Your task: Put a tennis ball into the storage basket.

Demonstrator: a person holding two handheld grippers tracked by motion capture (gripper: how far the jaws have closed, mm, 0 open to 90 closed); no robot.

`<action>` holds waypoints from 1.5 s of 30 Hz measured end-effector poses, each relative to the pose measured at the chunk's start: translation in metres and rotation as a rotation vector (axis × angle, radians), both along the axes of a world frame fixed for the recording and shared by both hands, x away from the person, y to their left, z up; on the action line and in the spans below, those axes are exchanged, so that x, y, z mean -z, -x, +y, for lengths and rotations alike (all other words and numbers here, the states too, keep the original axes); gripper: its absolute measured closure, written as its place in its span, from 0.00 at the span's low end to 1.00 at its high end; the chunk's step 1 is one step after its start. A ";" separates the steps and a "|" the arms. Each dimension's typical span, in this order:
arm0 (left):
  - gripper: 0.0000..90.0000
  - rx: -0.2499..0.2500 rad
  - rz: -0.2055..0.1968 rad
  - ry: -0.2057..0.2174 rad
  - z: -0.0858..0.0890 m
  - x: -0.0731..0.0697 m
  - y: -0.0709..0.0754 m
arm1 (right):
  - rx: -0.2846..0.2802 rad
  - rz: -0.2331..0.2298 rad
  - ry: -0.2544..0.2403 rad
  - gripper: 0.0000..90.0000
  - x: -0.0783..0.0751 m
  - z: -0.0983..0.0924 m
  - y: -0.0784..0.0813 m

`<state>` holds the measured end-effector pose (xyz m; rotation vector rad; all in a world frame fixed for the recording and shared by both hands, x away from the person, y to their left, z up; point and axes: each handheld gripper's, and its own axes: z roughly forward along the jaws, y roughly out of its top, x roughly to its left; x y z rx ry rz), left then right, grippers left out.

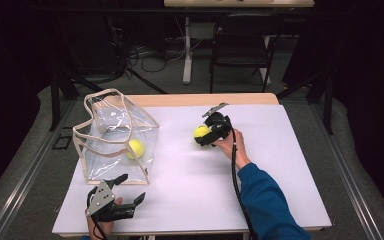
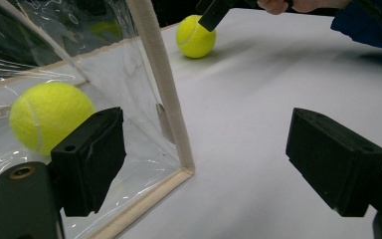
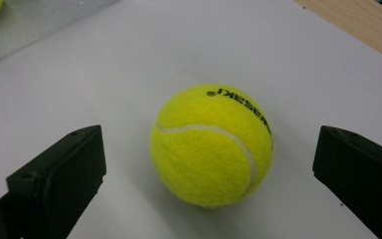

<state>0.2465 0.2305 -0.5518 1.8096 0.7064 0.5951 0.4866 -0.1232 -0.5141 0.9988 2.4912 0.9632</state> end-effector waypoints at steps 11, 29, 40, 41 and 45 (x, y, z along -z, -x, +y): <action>0.18 0.004 0.004 0.003 0.000 0.001 -0.001 | -0.010 0.041 0.016 0.08 0.012 0.009 -0.005; 0.18 0.004 -0.001 -0.001 0.000 0.000 0.000 | 0.047 0.040 0.011 0.29 0.021 0.007 -0.009; 0.18 0.005 -0.005 0.004 0.001 -0.001 0.000 | 0.028 0.029 0.018 0.29 0.014 0.006 -0.007; 0.18 0.005 -0.005 0.004 0.000 -0.001 0.001 | 0.031 0.032 0.019 0.29 0.013 0.005 -0.005; 0.18 0.000 -0.008 0.007 0.001 -0.001 0.001 | 0.028 0.024 0.015 0.29 0.008 0.004 -0.003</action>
